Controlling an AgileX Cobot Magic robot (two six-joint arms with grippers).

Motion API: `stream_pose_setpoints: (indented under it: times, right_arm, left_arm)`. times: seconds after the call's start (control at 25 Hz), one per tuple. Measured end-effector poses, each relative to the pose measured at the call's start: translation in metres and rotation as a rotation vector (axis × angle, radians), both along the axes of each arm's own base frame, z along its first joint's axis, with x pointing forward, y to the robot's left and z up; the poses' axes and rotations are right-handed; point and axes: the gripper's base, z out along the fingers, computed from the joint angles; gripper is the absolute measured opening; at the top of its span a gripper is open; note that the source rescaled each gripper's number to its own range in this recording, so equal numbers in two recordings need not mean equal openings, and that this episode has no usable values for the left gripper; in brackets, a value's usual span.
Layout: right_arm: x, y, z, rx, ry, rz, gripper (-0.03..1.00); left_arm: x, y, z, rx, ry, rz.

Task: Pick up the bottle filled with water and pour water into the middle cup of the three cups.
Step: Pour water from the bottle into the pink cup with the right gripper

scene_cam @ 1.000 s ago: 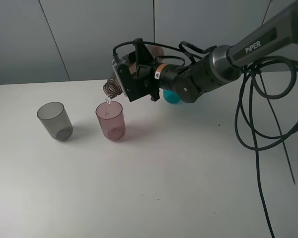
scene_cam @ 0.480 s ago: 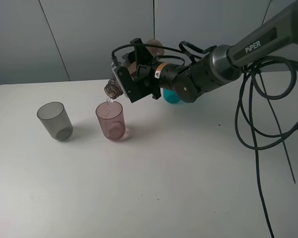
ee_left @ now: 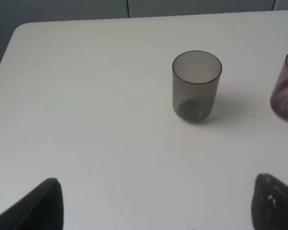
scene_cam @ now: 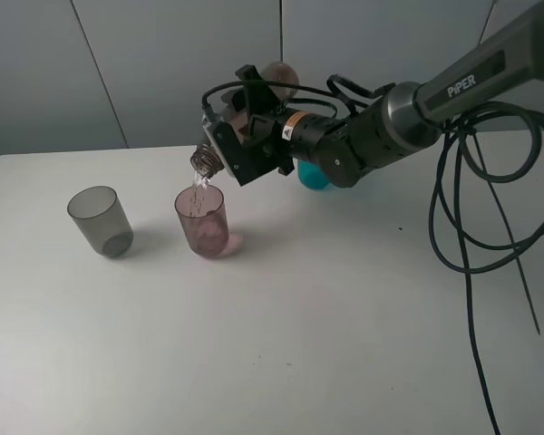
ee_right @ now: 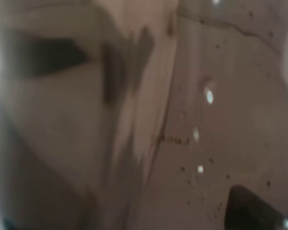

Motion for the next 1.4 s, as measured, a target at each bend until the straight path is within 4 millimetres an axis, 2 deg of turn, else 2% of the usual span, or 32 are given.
stream_pose_setpoints:
  times: [1.4]
  right_arm:
    - [-0.0001, 0.0027, 0.0078, -0.100, -0.191, 0.057, 0.00]
  left_arm:
    - [0.0000, 0.0000, 0.0000, 0.000, 0.000, 0.000]
